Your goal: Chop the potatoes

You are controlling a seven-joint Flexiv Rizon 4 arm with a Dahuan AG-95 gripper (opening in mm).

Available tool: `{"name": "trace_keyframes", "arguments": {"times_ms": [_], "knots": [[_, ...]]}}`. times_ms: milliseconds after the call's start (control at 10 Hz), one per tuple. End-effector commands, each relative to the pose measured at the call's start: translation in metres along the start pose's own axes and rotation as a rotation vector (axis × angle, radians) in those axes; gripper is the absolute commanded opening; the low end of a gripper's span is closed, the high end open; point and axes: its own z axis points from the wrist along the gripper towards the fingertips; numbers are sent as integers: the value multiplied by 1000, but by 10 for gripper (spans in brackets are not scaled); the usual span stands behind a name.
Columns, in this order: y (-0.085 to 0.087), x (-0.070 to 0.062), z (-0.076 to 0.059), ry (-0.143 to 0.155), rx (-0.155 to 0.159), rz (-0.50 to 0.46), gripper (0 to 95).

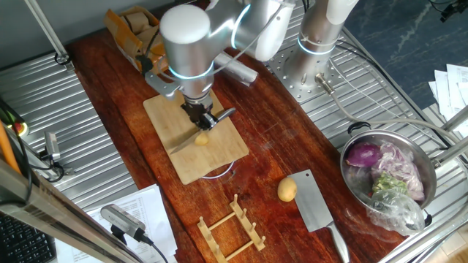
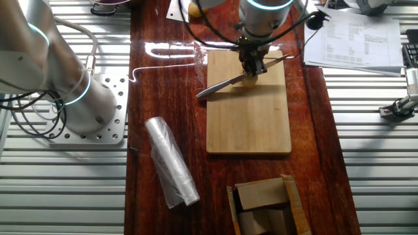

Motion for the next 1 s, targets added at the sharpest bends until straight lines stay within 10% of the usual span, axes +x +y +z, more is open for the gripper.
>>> {"name": "trace_keyframes", "arguments": {"times_ms": [100, 1000], "knots": [[1, 1, -2, 30, -5, 5, 0], [-1, 5, -13, 120, 7, 3, 0]]}}
